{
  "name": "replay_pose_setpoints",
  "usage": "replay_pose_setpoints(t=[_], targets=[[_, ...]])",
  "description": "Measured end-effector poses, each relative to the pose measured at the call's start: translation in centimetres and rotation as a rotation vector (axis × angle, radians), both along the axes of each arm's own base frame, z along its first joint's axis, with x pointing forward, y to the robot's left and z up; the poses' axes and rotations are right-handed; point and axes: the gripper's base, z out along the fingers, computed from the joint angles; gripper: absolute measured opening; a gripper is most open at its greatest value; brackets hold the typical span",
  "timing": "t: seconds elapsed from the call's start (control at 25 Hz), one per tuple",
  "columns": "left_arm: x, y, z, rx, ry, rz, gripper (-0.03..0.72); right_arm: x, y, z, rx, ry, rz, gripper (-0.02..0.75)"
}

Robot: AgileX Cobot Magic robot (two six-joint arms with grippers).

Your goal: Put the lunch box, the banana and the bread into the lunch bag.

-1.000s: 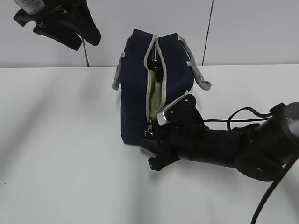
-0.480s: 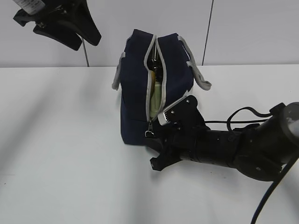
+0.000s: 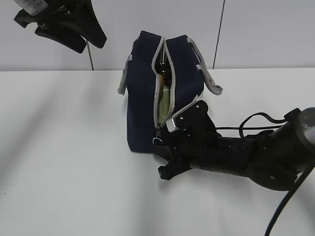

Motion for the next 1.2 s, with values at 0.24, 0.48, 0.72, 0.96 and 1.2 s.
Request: replay_pose_setpoints(t=[0.24,0.48,0.72,0.96,1.2], targets=[[0.0,0.0,0.0,0.0,0.0,0.0,0.379,-0.01,-0.07,0.38,-0.012,-0.003,-0.001,0.064],[0.0,0.0,0.0,0.0,0.0,0.0,0.379,-0.06,-0.16,0.21,-0.031,0.008,-0.001,0.064],[0.0,0.0,0.0,0.0,0.0,0.0,0.379,-0.06,-0.16,0.21,-0.032,0.007,0.0,0.064],[0.0,0.0,0.0,0.0,0.0,0.0,0.379,-0.06,-0.15,0.22,-0.031,0.005,0.001,0.064],[0.0,0.0,0.0,0.0,0.0,0.0,0.379,-0.04,-0.08,0.33,-0.021,-0.003,0.004,0.064]])
